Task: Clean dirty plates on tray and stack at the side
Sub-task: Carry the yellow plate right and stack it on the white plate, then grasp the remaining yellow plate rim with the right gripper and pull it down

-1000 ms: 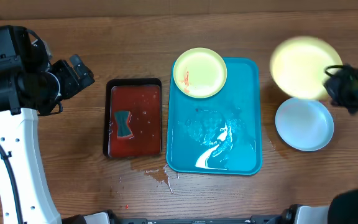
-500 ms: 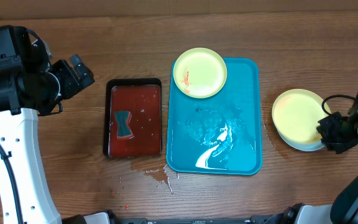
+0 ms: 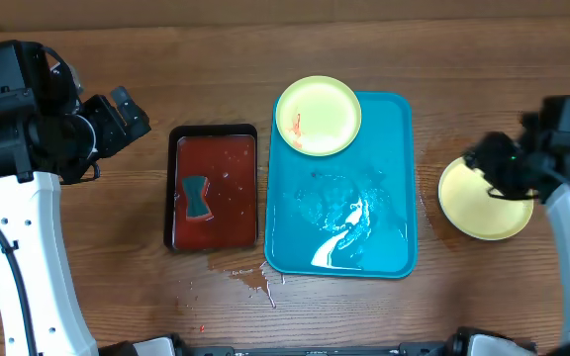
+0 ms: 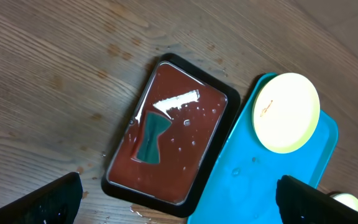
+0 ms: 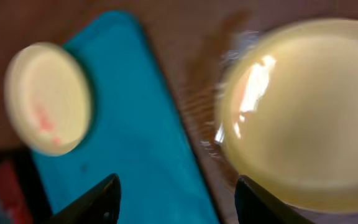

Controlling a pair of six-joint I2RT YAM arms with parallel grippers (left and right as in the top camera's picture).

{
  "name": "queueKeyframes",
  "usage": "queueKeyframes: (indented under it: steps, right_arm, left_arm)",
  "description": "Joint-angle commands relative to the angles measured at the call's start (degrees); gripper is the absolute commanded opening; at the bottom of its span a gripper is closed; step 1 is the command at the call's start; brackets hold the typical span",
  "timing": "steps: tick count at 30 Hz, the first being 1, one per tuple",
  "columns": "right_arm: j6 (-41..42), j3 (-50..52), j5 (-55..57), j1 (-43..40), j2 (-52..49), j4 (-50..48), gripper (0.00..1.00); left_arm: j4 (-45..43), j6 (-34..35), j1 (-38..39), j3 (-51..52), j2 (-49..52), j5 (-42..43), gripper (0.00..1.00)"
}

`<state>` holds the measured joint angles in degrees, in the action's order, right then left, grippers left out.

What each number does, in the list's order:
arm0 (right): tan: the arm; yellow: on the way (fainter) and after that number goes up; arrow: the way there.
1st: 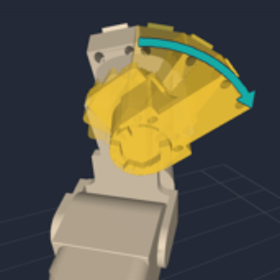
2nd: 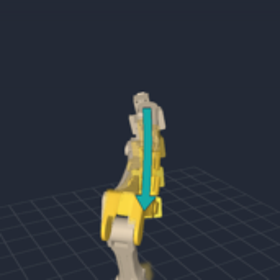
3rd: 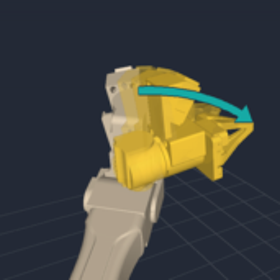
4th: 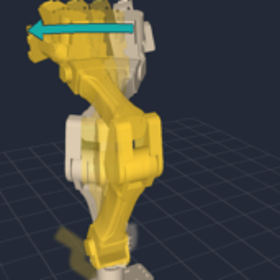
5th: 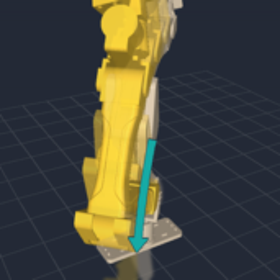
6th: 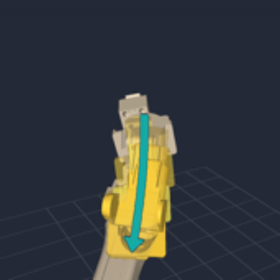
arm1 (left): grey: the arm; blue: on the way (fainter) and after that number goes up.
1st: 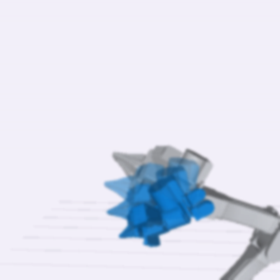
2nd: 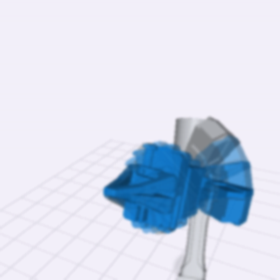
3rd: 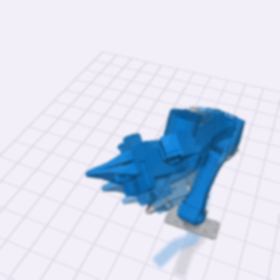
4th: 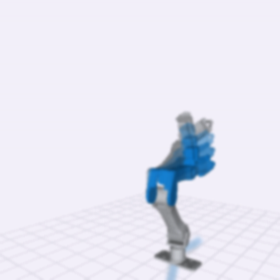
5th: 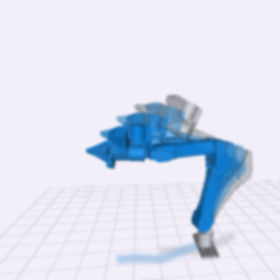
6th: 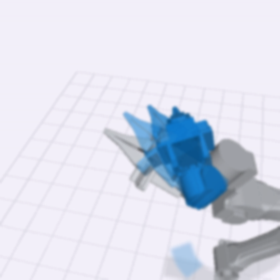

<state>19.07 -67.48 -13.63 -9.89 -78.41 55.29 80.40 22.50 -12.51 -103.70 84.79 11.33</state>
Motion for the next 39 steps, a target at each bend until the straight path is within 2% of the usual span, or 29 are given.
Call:
queueKeyframes:
  steps: [1,7,11,17,24,25,26,29,30,34,39]
  right_arm:
    - [-6.10,-0.92,-3.89,8.20,0.87,-3.48,0.62]
    - [-6.05,-0.76,7.48,21.49,-5.14,-16.74,0.66]
    - [-6.10,-0.76,11.91,26.29,-13.44,-27.32,0.83]
    - [-6.08,-0.76,14.32,27.34,-27.45,-43.06,0.82]
    - [-6.05,-0.76,14.88,26.91,-38.73,-51.25,0.83]
    - [-6.05,-0.76,14.86,26.93,-39.69,-51.28,0.79]
    - [-6.05,-0.76,14.86,26.91,-40.44,-51.12,0.67]
    - [-6.03,-0.79,14.86,26.91,-40.52,-49.33,0.11]
    - [-5.95,-0.83,14.86,26.91,-40.00,-48.68,0.04]
    - [-5.60,-0.85,14.86,26.91,-34.88,-45.13,0.04]
    - [-5.60,-0.85,14.86,26.82,-22.45,-38.03,0.04]
  left_arm:
    - [-0.02,-0.22,-0.22,-0.66,-0.09,-0.37,1.00]
    - [-0.02,-0.22,-0.22,-0.66,-0.09,-0.37,1.00]
    - [-0.02,-0.22,-0.22,-0.66,-0.09,-0.37,1.00]
    - [-0.02,-0.22,-0.22,-0.66,-0.09,-0.37,1.00]
    - [-0.02,-0.22,-0.22,-0.66,-0.09,-0.37,1.00]
    - [-0.04,-0.22,-0.22,-0.66,-0.09,-0.37,1.00]
    - [-0.02,-0.22,-0.22,-0.66,-0.09,-0.37,1.00]
    - [-0.04,-0.22,-0.22,-0.66,-0.09,-0.37,1.00]
    - [-0.02,-0.22,-0.22,-0.66,-0.09,-0.37,1.00]
    - [-0.02,-0.22,-0.22,-0.66,-0.09,-0.37,1.00]
    - [-0.04,-0.22,-0.22,-0.66,-0.09,-0.37,1.00]
